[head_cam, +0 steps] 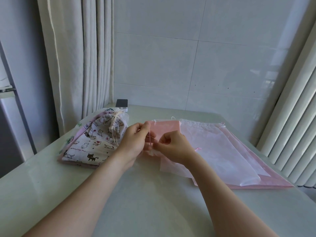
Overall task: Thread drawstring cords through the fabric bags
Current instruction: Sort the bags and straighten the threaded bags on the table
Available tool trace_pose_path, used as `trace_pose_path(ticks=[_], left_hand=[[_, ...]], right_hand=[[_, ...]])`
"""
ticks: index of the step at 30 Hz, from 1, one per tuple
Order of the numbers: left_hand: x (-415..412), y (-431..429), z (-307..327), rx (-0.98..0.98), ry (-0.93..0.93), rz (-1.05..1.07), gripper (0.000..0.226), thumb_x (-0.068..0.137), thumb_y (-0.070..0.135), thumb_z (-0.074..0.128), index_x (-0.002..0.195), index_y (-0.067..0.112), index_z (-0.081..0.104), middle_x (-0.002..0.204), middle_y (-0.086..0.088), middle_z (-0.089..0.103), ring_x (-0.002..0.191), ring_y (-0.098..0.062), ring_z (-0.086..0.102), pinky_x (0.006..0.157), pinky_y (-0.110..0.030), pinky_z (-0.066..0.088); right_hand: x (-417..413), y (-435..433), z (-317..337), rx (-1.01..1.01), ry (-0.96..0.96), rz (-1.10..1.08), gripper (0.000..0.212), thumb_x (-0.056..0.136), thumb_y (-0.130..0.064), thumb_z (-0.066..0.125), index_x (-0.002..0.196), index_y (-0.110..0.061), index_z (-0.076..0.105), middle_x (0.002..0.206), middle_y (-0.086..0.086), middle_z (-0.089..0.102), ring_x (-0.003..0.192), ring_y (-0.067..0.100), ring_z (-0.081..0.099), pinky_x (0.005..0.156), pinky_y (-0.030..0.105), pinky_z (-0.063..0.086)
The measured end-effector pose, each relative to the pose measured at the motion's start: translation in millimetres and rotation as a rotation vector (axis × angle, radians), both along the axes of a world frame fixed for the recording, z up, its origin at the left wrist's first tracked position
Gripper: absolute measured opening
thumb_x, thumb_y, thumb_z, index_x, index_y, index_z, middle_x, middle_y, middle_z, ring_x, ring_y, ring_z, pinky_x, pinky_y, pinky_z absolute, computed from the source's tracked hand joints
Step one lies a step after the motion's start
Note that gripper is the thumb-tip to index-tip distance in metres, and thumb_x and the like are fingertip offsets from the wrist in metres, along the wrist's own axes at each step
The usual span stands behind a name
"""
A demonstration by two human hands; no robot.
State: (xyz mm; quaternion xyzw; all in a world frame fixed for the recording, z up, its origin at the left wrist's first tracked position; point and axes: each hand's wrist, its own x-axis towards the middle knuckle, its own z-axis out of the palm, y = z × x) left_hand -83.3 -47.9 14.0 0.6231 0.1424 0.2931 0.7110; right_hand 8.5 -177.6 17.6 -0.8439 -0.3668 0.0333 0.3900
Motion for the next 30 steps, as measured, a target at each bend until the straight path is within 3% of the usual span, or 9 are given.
trace_pose_path(ticks=[3, 5, 9, 11, 14, 17, 20, 24, 30], left_hand=[[0, 4, -4, 0.067, 0.077, -0.049, 0.035, 0.114, 0.03, 0.04, 0.085, 0.013, 0.049, 0.08, -0.011, 0.052, 0.057, -0.016, 0.044, 0.047, -0.026, 0.031], [-2, 2, -4, 0.191, 0.148, -0.066, 0.035, 0.114, 0.029, 0.035, 0.086, 0.014, 0.049, 0.08, -0.01, 0.046, 0.057, -0.013, 0.039, 0.046, -0.022, 0.033], [-2, -1, -4, 0.283, 0.193, -0.095, 0.03, 0.114, 0.026, 0.036, 0.096, 0.013, 0.056, 0.082, -0.003, 0.053, 0.056, -0.007, 0.046, 0.049, -0.021, 0.039], [-2, -2, -4, 0.3, 0.186, -0.085, 0.028, 0.114, 0.024, 0.039, 0.1, 0.012, 0.06, 0.082, -0.001, 0.055, 0.06, -0.007, 0.052, 0.046, -0.016, 0.042], [1, 0, -7, 0.364, 0.181, -0.061, 0.028, 0.113, 0.024, 0.042, 0.094, 0.014, 0.06, 0.081, 0.001, 0.058, 0.066, -0.013, 0.057, 0.047, -0.015, 0.042], [3, 4, -9, 0.368, 0.18, -0.032, 0.029, 0.113, 0.025, 0.043, 0.09, 0.015, 0.059, 0.076, 0.003, 0.059, 0.066, -0.016, 0.058, 0.047, -0.017, 0.042], [0, 4, -6, 0.387, 0.174, -0.022, 0.024, 0.111, 0.024, 0.047, 0.094, 0.016, 0.061, 0.079, 0.003, 0.061, 0.059, -0.005, 0.058, 0.048, -0.016, 0.042], [-9, 1, 0, 0.339, 0.157, -0.097, 0.022, 0.111, 0.017, 0.047, 0.106, -0.001, 0.058, 0.077, -0.006, 0.059, 0.045, -0.001, 0.057, 0.043, -0.014, 0.043], [-11, 4, 0, 0.424, 0.132, -0.094, 0.022, 0.109, 0.019, 0.054, 0.103, -0.002, 0.059, 0.074, -0.007, 0.063, 0.053, -0.007, 0.062, 0.048, -0.015, 0.047]], right_hand=[[0, -1, 0, -0.011, -0.066, -0.021, 0.022, 0.086, -0.037, 0.075, 0.074, -0.019, 0.072, 0.063, -0.012, 0.065, 0.061, 0.002, 0.057, 0.055, 0.015, 0.042], [3, 0, -3, -0.019, -0.187, -0.065, 0.025, 0.086, -0.039, 0.074, 0.067, -0.024, 0.068, 0.061, -0.011, 0.065, 0.064, 0.003, 0.059, 0.06, 0.02, 0.044], [6, 5, -4, 0.015, -0.326, -0.121, 0.014, 0.092, -0.027, 0.065, 0.081, -0.025, 0.075, 0.083, -0.007, 0.068, 0.073, 0.003, 0.056, 0.065, 0.019, 0.04], [1, 2, 4, 0.114, -0.249, -0.043, 0.02, 0.097, -0.021, 0.06, 0.093, -0.022, 0.08, 0.085, -0.012, 0.072, 0.075, 0.0, 0.059, 0.066, 0.013, 0.039], [-8, -5, 13, 0.242, -0.065, 0.134, 0.024, 0.099, -0.016, 0.06, 0.09, -0.019, 0.082, 0.075, -0.016, 0.075, 0.073, -0.002, 0.066, 0.068, 0.015, 0.048], [-10, -4, 12, 0.279, -0.136, 0.134, 0.017, 0.095, -0.017, 0.069, 0.088, -0.022, 0.084, 0.077, -0.017, 0.077, 0.071, -0.002, 0.066, 0.065, 0.012, 0.043], [-10, -3, 11, 0.307, -0.217, 0.096, 0.013, 0.091, -0.017, 0.075, 0.089, -0.026, 0.084, 0.073, -0.021, 0.074, 0.07, -0.005, 0.065, 0.064, 0.008, 0.042], [-10, -4, 10, 0.336, -0.224, 0.118, 0.012, 0.089, -0.017, 0.079, 0.096, -0.025, 0.084, 0.072, -0.017, 0.074, 0.065, -0.004, 0.063, 0.062, 0.01, 0.042], [-1, -5, 10, 0.274, -0.196, 0.072, 0.01, 0.086, -0.019, 0.08, 0.077, -0.022, 0.081, 0.073, -0.015, 0.075, 0.058, -0.001, 0.056, 0.058, 0.011, 0.039]])
